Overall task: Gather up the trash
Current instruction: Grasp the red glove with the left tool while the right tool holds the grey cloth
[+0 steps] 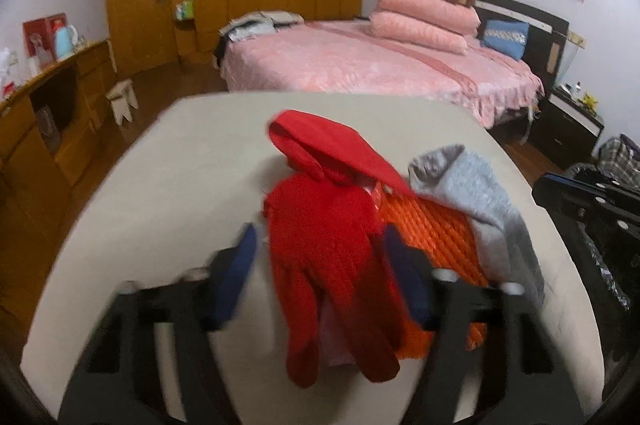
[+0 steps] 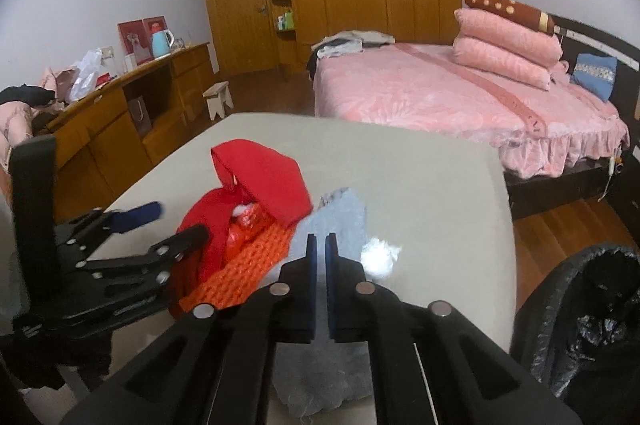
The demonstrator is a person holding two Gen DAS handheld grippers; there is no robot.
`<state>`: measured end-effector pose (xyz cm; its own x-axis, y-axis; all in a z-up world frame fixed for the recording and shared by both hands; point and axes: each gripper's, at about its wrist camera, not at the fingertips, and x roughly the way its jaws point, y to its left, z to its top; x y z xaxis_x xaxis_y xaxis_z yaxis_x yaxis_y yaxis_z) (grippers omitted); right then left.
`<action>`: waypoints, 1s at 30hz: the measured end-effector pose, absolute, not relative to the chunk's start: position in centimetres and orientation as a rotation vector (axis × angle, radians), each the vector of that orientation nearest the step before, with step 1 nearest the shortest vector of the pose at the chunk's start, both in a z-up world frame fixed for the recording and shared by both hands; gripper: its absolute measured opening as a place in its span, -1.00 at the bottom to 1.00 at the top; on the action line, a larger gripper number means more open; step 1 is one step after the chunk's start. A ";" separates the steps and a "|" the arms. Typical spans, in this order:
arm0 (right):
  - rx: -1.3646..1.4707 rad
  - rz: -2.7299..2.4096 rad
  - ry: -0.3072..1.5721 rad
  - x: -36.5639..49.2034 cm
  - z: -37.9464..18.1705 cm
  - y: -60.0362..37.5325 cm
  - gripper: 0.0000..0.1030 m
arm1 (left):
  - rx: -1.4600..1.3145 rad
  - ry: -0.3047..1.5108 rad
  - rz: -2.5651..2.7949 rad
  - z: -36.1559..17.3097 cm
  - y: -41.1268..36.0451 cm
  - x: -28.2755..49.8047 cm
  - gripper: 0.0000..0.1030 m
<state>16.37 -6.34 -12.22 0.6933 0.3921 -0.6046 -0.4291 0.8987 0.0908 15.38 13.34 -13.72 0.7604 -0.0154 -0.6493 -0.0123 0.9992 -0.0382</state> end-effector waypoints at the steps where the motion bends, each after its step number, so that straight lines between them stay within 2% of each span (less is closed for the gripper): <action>1: -0.062 0.457 0.668 16.4 -12.5 -6.3 -0.86 | -0.055 0.721 -0.027 -14.1 13.4 15.6 -0.25; 3: -0.064 0.457 0.677 16.3 -12.8 -6.3 -0.74 | -0.065 0.714 -0.039 -14.4 13.6 15.6 -0.32; 4: -0.064 0.455 0.681 16.3 -13.0 -6.2 -0.56 | -0.062 0.709 -0.041 -14.3 13.6 15.5 -0.37; 5: -0.062 0.456 0.686 16.2 -13.1 -6.3 -0.30 | -0.064 0.703 -0.044 -14.1 13.7 15.2 -0.41; 7: -0.060 0.456 0.693 16.1 -13.4 -6.2 0.01 | -0.086 0.696 -0.052 -13.8 14.1 14.8 -0.53; 8: -0.061 0.457 0.694 16.1 -13.5 -6.1 0.04 | -0.098 0.692 -0.058 -13.6 14.3 14.5 -0.60; 13: -0.077 0.451 0.736 16.4 -14.6 -5.7 0.07 | -0.119 0.683 -0.052 -12.8 15.3 13.7 -0.67; 15: -0.087 0.451 0.748 16.5 -14.9 -5.5 0.04 | -0.121 0.678 -0.048 -12.6 15.6 13.4 -0.68; 17: -0.104 0.457 0.753 16.7 -15.1 -5.4 -0.28 | -0.127 0.675 -0.046 -12.3 15.8 13.2 -0.68; 18: -0.114 0.460 0.756 16.7 -15.1 -5.3 -0.35 | -0.127 0.675 -0.046 -12.3 15.9 13.1 -0.68; 20: -0.110 0.477 0.757 16.6 -15.1 -5.3 -0.68 | -0.120 0.682 -0.042 -12.3 15.9 13.1 -0.68; 23: -0.094 0.488 0.737 16.6 -14.5 -5.8 -0.84 | -0.124 0.693 -0.038 -12.3 16.2 13.0 -0.68; 26: -0.077 0.507 0.703 16.4 -13.5 -6.2 -0.92 | -0.123 0.684 -0.037 -11.9 16.2 12.7 -0.68; 30: -0.083 0.516 0.679 16.5 -12.7 -6.0 -0.92 | -0.097 0.682 -0.036 -12.0 15.7 12.8 -0.68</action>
<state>16.54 -5.95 -12.74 0.6581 0.4289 -0.6188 -0.4820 0.8714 0.0913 12.77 15.67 -11.96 0.7756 -0.0651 -0.6279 0.0017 0.9949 -0.1010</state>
